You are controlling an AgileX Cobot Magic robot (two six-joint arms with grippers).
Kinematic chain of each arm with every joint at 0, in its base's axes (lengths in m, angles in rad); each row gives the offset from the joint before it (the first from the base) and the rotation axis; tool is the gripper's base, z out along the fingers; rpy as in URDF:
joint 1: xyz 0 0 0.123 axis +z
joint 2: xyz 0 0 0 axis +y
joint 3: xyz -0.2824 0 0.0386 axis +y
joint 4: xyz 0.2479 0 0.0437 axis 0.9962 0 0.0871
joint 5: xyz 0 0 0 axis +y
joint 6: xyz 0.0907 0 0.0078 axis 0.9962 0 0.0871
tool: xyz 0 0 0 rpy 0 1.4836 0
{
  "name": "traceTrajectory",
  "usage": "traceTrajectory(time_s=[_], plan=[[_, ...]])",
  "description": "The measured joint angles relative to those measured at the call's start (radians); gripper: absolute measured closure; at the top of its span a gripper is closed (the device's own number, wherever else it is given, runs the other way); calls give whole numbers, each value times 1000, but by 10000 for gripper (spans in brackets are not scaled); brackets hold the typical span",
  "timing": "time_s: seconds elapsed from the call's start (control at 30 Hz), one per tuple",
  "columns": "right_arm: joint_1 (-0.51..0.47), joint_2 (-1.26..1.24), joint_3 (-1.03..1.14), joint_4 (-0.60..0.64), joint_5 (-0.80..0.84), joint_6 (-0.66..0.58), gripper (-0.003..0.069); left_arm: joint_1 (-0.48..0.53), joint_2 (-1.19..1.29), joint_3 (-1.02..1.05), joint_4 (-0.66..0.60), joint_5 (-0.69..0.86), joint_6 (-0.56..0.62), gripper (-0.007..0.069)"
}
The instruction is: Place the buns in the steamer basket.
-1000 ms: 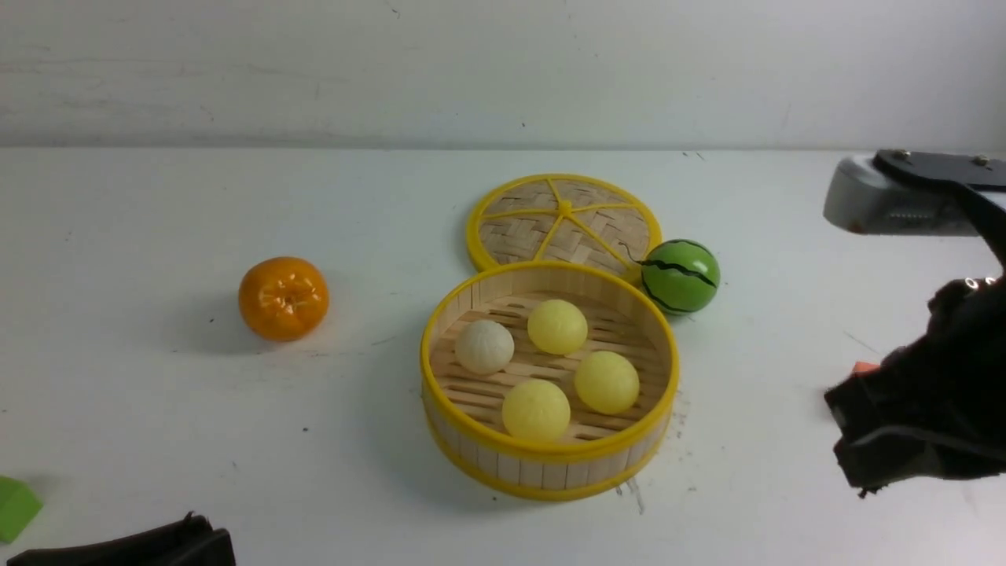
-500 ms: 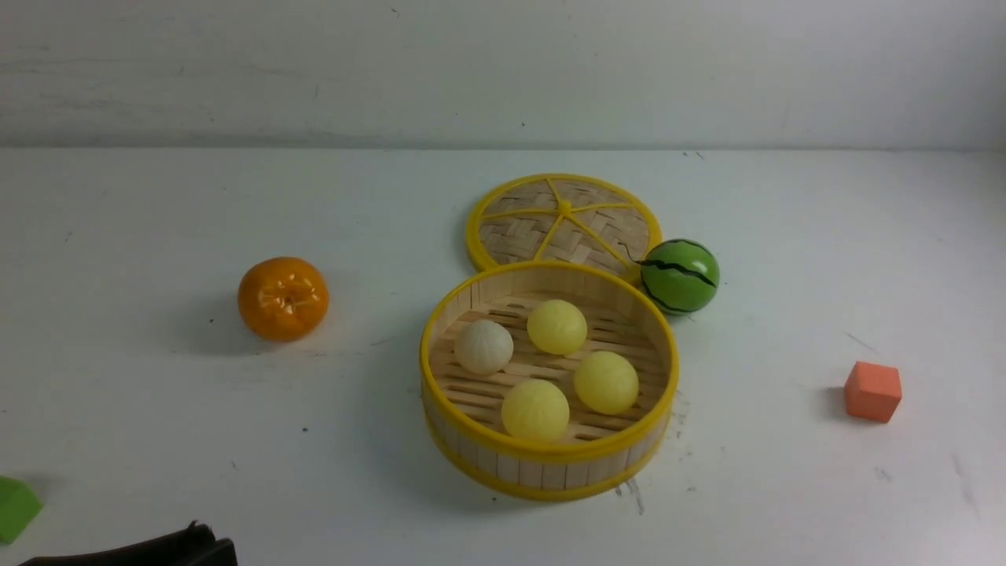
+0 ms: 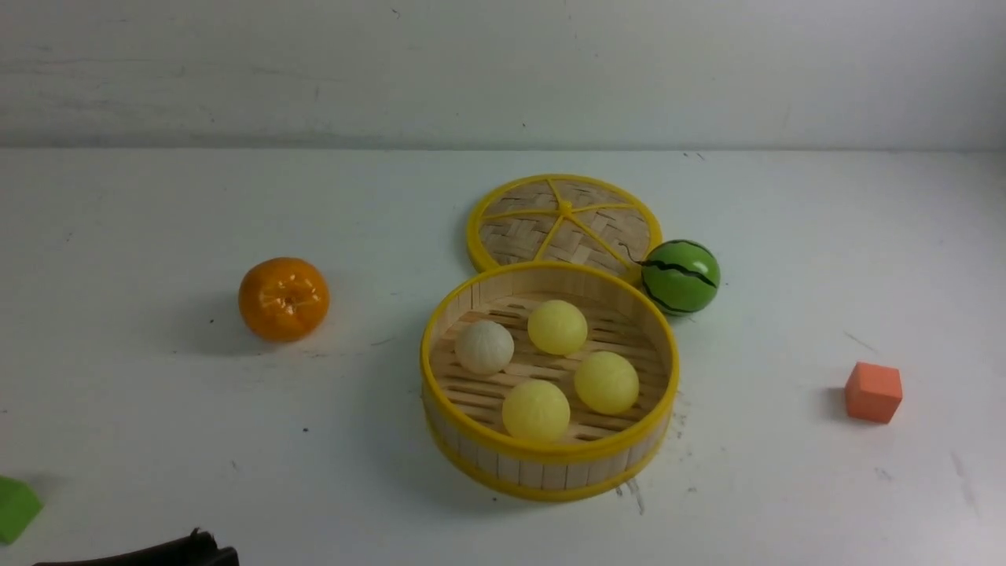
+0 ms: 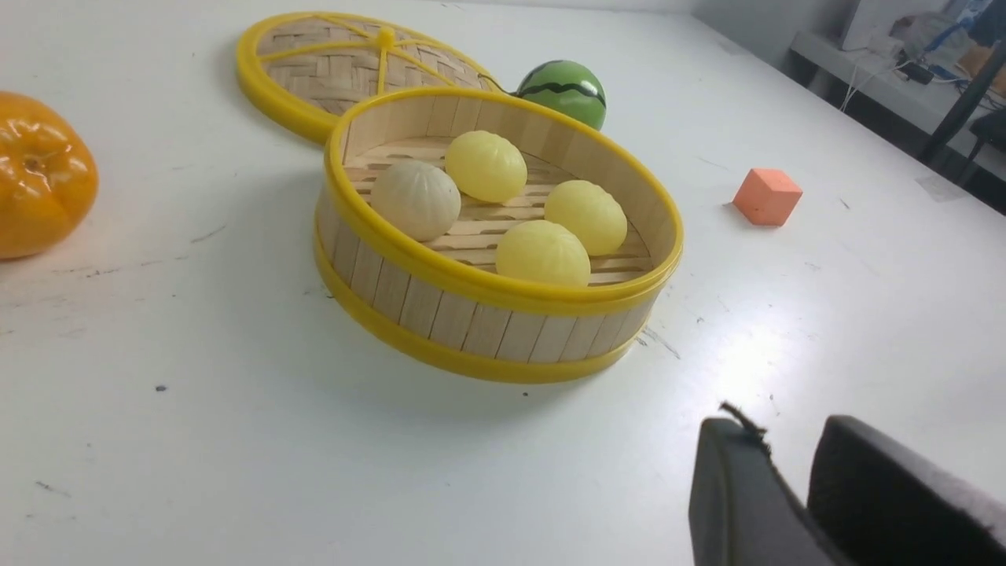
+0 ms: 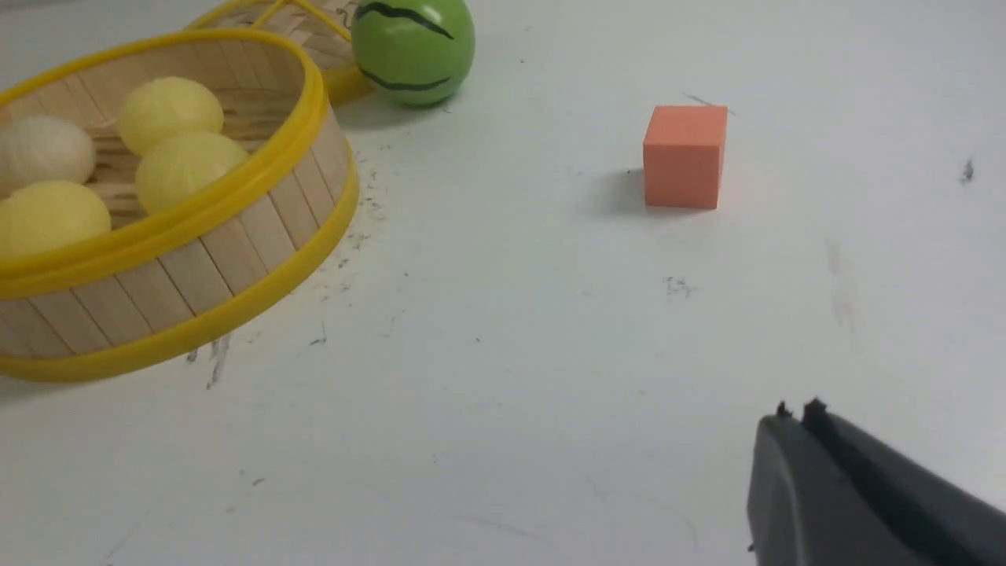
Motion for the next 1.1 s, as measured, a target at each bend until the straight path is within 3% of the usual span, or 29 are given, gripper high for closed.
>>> traceTrajectory(time_s=[0.73, 0.9, 1.03, 1.1], plan=[[0, 0, 0, 0, 1, 0, 664, 0, 0, 0, 1, 2, 0, 461], [0, 0, 0, 0, 1, 0, 660, 2, -4, 12, -2, -128, 7, 459], [0, 0, 0, -1, 1, 0, 658, 74, -74, 57, -13, -222, 7, 459], [0, 0, 0, -1, 1, 0, 656, 168, -153, 106, -49, -254, 7, 464]])
